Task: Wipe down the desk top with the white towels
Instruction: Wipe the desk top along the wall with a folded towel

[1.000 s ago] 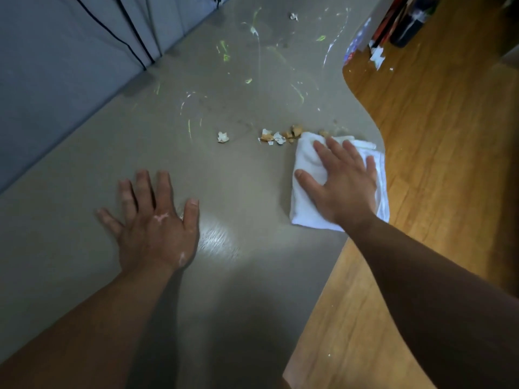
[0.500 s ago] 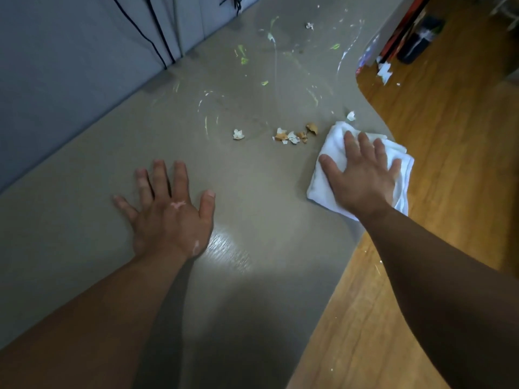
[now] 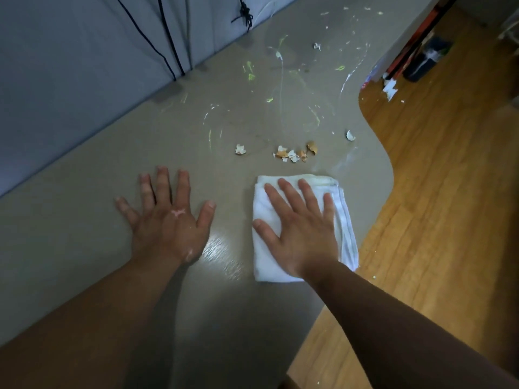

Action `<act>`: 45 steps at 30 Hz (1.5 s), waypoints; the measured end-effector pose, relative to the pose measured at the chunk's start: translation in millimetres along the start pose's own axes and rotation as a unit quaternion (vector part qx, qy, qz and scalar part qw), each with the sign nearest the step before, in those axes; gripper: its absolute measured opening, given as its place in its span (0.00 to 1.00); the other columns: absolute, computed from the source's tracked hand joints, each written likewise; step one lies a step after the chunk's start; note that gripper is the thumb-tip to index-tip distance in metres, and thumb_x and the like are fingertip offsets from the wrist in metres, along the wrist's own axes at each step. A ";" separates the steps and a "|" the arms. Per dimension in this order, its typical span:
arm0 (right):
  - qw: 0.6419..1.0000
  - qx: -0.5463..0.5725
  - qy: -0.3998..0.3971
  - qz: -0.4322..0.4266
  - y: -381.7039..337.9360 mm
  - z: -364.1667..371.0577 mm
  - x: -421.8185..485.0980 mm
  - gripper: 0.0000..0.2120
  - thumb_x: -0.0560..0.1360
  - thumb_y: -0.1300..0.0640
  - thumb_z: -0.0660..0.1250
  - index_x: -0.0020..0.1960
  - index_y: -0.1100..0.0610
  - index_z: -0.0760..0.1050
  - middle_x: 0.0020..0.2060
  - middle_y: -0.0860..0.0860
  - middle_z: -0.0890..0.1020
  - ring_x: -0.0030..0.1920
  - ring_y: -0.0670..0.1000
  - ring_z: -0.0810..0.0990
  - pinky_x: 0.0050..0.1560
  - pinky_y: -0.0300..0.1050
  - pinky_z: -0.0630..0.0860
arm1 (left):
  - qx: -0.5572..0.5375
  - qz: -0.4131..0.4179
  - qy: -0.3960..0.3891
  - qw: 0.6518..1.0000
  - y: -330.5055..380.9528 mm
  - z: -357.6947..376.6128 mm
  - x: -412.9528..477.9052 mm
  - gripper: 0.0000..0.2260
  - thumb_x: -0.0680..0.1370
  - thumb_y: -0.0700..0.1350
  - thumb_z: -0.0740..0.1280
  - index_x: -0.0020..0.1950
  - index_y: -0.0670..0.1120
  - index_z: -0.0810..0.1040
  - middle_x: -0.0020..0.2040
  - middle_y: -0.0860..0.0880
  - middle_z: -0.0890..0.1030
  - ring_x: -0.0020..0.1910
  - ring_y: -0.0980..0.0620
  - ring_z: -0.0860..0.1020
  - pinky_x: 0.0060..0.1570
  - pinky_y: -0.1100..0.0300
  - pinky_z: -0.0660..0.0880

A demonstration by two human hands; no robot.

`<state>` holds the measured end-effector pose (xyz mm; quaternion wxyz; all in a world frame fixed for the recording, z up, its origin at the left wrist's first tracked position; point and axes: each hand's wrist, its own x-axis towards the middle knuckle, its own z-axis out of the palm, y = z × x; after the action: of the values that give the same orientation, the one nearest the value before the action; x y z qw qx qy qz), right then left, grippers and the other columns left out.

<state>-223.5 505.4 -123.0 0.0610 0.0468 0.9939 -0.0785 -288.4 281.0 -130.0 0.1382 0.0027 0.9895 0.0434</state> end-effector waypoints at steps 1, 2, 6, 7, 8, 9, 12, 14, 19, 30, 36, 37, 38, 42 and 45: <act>1.000 0.003 0.002 0.009 3.3 -2.7 14.3 0.33 0.80 0.29 0.46 0.82 0.39 0.51 0.83 0.42 0.55 0.83 0.53 0.48 0.79 0.67 0.45 | -0.003 -0.001 0.001 1.000 -0.3 -0.5 -0.5 0.36 0.80 0.71 0.39 0.85 0.56 0.41 0.86 0.49 0.39 0.84 0.42 0.38 0.77 0.28 0.40; 1.000 0.005 0.004 0.022 6.9 -5.3 29.2 0.33 0.80 0.29 0.46 0.82 0.39 0.50 0.83 0.41 0.54 0.83 0.53 0.47 0.79 0.66 0.44 | -0.004 -0.002 0.001 1.000 -0.3 -0.8 -0.9 0.36 0.80 0.71 0.39 0.85 0.56 0.40 0.86 0.49 0.39 0.84 0.42 0.38 0.77 0.28 0.41; 0.997 0.014 0.004 0.070 22.7 -13.9 83.6 0.34 0.80 0.29 0.47 0.83 0.40 0.49 0.83 0.41 0.53 0.83 0.53 0.46 0.78 0.67 0.44 | 0.000 -0.007 0.007 1.000 0.0 1.0 -1.3 0.36 0.79 0.71 0.37 0.85 0.56 0.41 0.86 0.49 0.39 0.85 0.42 0.40 0.78 0.29 0.42; 0.997 0.018 0.007 0.081 26.7 -15.5 95.4 0.34 0.80 0.29 0.47 0.83 0.40 0.49 0.83 0.41 0.53 0.83 0.53 0.46 0.78 0.67 0.44 | -0.002 -0.008 0.010 1.000 -0.2 1.6 -1.2 0.37 0.79 0.71 0.37 0.85 0.56 0.41 0.86 0.49 0.40 0.85 0.42 0.40 0.78 0.29 0.43; 0.996 0.021 0.011 0.090 30.8 -16.9 107.0 0.34 0.80 0.29 0.47 0.82 0.40 0.50 0.82 0.42 0.53 0.83 0.53 0.46 0.78 0.68 0.44 | -0.004 -0.008 0.012 1.000 -0.6 2.0 -1.5 0.37 0.78 0.71 0.37 0.85 0.56 0.42 0.86 0.48 0.42 0.85 0.42 0.41 0.78 0.29 0.43; 0.995 0.022 0.014 0.097 34.9 -18.4 118.1 0.34 0.80 0.29 0.46 0.82 0.40 0.50 0.82 0.42 0.54 0.82 0.53 0.47 0.78 0.68 0.44 | -0.007 -0.007 0.013 1.000 -0.9 2.0 -2.0 0.37 0.78 0.71 0.37 0.85 0.56 0.43 0.86 0.48 0.43 0.85 0.41 0.42 0.78 0.28 0.44; 0.994 0.025 0.020 0.104 49.6 -24.1 151.2 0.33 0.80 0.29 0.46 0.82 0.40 0.51 0.82 0.43 0.55 0.82 0.54 0.49 0.77 0.68 0.45 | -0.011 -0.003 0.016 1.000 -1.4 2.1 -3.2 0.37 0.79 0.71 0.39 0.85 0.56 0.47 0.86 0.46 0.47 0.84 0.40 0.46 0.77 0.27 0.46; 0.994 0.026 0.015 0.105 59.9 -30.2 175.9 0.33 0.80 0.30 0.46 0.82 0.40 0.51 0.82 0.43 0.55 0.82 0.55 0.48 0.78 0.69 0.44 | -0.012 -0.002 0.020 1.000 -1.1 2.1 -3.5 0.36 0.80 0.71 0.41 0.85 0.55 0.51 0.86 0.45 0.51 0.84 0.38 0.50 0.77 0.26 0.48; 0.995 0.010 0.004 0.099 73.5 -34.9 210.7 0.34 0.80 0.30 0.44 0.83 0.41 0.49 0.83 0.44 0.52 0.82 0.55 0.47 0.77 0.70 0.43 | -0.005 -0.003 0.027 1.000 -1.0 4.0 -2.8 0.36 0.80 0.70 0.41 0.85 0.54 0.51 0.86 0.44 0.52 0.84 0.38 0.50 0.77 0.26 0.48; 0.999 0.009 0.037 0.026 44.2 -15.1 78.1 0.34 0.80 0.30 0.48 0.82 0.45 0.58 0.82 0.48 0.61 0.82 0.57 0.54 0.77 0.71 0.50 | -0.084 -0.045 0.063 0.994 31.1 -19.2 38.6 0.25 0.79 0.63 0.50 0.73 0.53 0.61 0.75 0.45 0.60 0.80 0.39 0.57 0.72 0.25 0.54; 0.999 0.004 -0.004 -0.044 57.8 -17.5 31.8 0.34 0.80 0.29 0.47 0.81 0.42 0.58 0.82 0.46 0.60 0.82 0.55 0.54 0.77 0.71 0.50 | -0.072 -0.071 0.085 0.991 36.6 -14.9 67.4 0.28 0.82 0.62 0.45 0.80 0.52 0.57 0.79 0.43 0.57 0.82 0.41 0.54 0.74 0.26 0.53; 0.999 0.005 -0.010 -0.052 61.7 -19.3 38.1 0.34 0.80 0.28 0.48 0.81 0.41 0.58 0.82 0.46 0.59 0.82 0.55 0.53 0.78 0.70 0.49 | -0.066 -0.070 0.093 0.991 35.7 -12.4 67.5 0.28 0.83 0.61 0.45 0.80 0.52 0.57 0.80 0.43 0.58 0.82 0.41 0.54 0.75 0.26 0.52; 0.998 0.003 -0.013 -0.059 65.8 -21.1 46.1 0.34 0.80 0.28 0.48 0.81 0.41 0.57 0.82 0.45 0.58 0.83 0.54 0.52 0.78 0.69 0.48 | -0.064 -0.067 0.102 0.990 34.6 -10.6 67.0 0.28 0.83 0.61 0.46 0.80 0.51 0.58 0.80 0.43 0.58 0.82 0.40 0.55 0.75 0.27 0.52; 0.999 -0.002 0.021 -0.039 92.2 -28.8 91.0 0.34 0.80 0.29 0.49 0.81 0.41 0.58 0.81 0.45 0.60 0.82 0.54 0.54 0.78 0.68 0.50 | -0.060 -0.061 0.123 0.989 32.5 -9.5 64.8 0.27 0.83 0.58 0.51 0.80 0.49 0.62 0.80 0.41 0.61 0.81 0.38 0.58 0.74 0.26 0.55; 0.999 -0.014 0.046 0.009 119.3 -33.3 134.3 0.34 0.79 0.29 0.50 0.81 0.43 0.60 0.80 0.46 0.63 0.81 0.55 0.57 0.77 0.68 0.54 | -0.055 -0.064 0.135 0.987 34.4 -11.7 66.2 0.27 0.83 0.57 0.52 0.80 0.48 0.63 0.78 0.40 0.62 0.79 0.36 0.60 0.73 0.27 0.56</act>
<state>-347.8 639.3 -125.6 0.0163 0.0580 0.9962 -0.0621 -355.5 315.4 -133.9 0.0060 -0.0740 0.9933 0.0889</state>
